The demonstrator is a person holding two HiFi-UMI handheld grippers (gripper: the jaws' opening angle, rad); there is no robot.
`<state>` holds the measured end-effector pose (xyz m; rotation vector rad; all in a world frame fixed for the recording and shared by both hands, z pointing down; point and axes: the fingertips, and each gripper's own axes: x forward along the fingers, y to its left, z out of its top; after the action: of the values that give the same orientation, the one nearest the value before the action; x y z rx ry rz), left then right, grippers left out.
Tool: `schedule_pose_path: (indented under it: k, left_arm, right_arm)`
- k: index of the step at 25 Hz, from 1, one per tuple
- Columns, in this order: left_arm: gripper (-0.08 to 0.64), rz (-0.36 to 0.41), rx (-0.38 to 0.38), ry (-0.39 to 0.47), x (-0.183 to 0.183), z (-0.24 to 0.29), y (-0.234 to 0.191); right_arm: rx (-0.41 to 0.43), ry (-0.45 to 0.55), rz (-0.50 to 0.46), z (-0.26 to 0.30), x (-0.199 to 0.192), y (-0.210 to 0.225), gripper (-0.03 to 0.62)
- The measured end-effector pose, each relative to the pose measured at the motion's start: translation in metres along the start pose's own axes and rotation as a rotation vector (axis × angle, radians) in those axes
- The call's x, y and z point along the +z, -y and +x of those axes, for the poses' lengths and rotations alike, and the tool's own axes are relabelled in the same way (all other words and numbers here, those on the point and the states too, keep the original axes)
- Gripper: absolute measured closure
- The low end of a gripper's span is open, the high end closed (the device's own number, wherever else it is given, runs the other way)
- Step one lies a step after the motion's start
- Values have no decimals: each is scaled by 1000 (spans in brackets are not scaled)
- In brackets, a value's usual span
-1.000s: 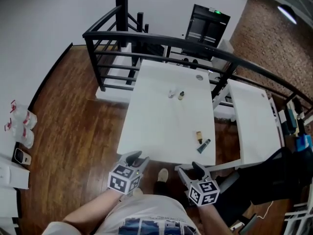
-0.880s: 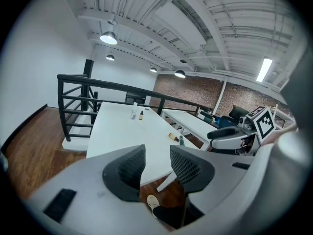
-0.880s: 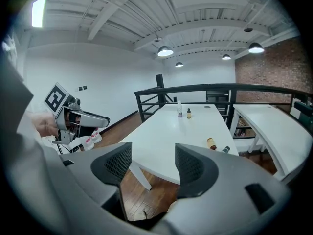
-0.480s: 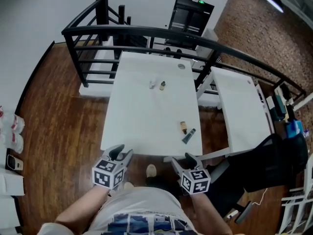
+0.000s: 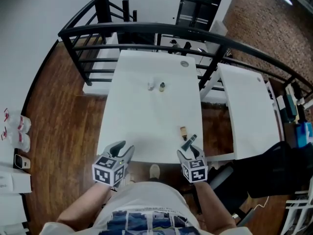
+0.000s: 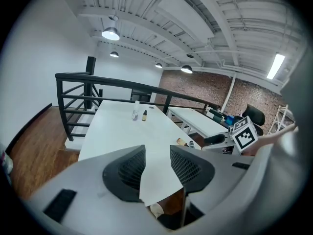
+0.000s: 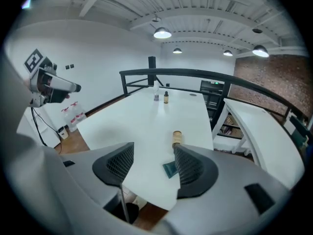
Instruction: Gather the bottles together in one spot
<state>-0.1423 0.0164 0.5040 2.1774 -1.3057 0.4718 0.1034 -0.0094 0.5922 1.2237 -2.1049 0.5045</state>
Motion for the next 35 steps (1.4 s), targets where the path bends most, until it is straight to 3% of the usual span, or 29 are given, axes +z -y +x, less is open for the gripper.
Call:
schedule_pose_path:
  k: [4, 11, 16, 17, 23, 26, 29, 35]
  left_arm:
    - [426, -6, 14, -20, 10, 27, 3]
    - [426, -12, 48, -53, 23, 63, 9]
    - [426, -12, 68, -64, 29, 86, 17]
    - [426, -12, 69, -62, 31, 90, 18]
    - [426, 12, 43, -77, 37, 100, 24]
    - [426, 28, 28, -86, 40, 100, 23]
    - [426, 45, 10, -88, 43, 101, 20]
    - [426, 70, -81, -103, 44, 106, 21]
  right_arm:
    - [12, -56, -44, 36, -5, 26, 346]
    - [54, -148, -115, 93, -8, 58, 347]
    - [94, -221, -219, 121, -10, 68, 350]
    - [104, -241, -237, 124, -12, 67, 384]
    - [114, -316, -317, 135, -20, 72, 401]
    - [109, -330, -370, 138, -19, 71, 457]
    - [91, -328, -429, 139, -13, 68, 462]
    - [138, -201, -524, 113, 31, 28, 461]
